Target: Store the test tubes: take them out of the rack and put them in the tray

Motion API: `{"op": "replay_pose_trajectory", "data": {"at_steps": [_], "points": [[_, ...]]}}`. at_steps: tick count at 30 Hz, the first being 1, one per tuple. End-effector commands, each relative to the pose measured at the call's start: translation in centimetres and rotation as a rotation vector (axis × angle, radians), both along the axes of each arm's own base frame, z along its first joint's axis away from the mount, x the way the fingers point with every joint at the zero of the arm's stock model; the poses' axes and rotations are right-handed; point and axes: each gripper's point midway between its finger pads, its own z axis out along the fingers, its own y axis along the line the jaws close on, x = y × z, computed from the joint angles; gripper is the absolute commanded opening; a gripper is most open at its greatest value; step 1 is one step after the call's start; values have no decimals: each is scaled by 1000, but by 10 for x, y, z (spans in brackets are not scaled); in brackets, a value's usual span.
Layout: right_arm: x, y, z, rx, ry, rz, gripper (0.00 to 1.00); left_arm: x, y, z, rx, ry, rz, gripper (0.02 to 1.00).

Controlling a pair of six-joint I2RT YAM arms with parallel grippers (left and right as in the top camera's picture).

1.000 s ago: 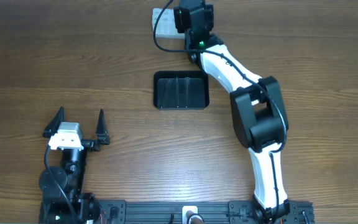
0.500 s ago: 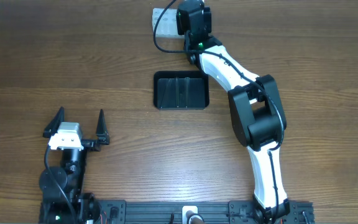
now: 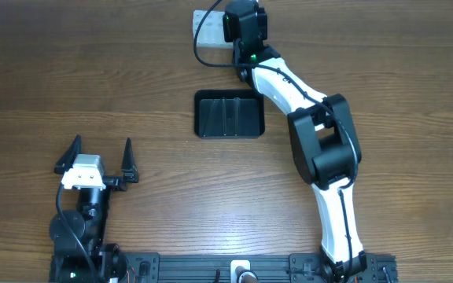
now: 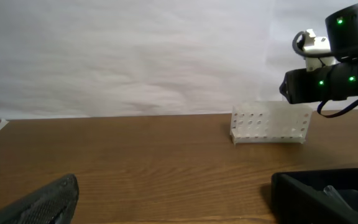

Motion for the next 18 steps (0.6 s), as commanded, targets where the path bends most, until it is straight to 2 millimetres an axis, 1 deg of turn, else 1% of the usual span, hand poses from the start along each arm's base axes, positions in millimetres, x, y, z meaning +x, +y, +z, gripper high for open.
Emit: {"op": "replay_pose_trajectory", "data": {"at_steps": [1,7,18], "points": [[6,4,2,-19,-27,3,496,0,0,0,14,-7,-4,1000],[8,-1,2,-15,-34,-5,503,0,0,0,14,-7,-4,1000],[11,-2,3,-7,-54,-8,514,0,0,0,14,-7,-4,1000]]}}
